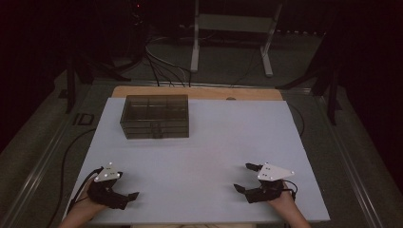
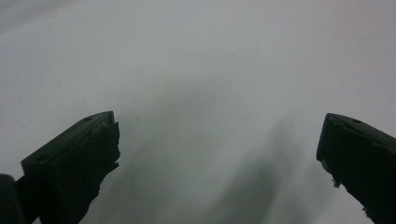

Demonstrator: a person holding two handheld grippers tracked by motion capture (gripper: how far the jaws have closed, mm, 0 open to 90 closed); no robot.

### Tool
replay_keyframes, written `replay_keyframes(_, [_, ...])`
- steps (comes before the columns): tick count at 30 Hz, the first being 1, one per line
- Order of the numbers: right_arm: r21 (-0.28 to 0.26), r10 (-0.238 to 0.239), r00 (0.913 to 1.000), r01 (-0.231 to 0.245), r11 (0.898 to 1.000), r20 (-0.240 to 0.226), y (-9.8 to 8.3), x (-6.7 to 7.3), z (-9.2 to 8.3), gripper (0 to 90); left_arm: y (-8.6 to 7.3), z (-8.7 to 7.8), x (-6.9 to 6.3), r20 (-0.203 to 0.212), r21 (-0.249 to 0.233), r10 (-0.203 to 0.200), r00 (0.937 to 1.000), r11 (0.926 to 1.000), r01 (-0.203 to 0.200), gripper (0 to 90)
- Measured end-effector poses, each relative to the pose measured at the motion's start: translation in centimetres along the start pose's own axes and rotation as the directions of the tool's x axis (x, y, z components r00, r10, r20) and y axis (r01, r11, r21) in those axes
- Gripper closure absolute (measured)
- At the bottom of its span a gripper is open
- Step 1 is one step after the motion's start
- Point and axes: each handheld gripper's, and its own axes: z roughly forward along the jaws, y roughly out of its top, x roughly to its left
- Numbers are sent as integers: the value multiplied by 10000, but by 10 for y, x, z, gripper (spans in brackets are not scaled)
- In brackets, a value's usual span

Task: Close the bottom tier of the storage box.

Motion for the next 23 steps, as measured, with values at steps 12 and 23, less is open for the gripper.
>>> replay_keyframes(12, [0, 21, 10000, -21, 10000, -7, -1, -1, 1, 136, 0, 1, -2, -19, 37, 120, 9999, 9999, -120, 0])
replay_keyframes(23, [82, -11, 10000, 11, 10000, 9, -1, -1, 2, 135, 1, 1, -5, -76, -4, 310, 9995, 9995, -310, 0])
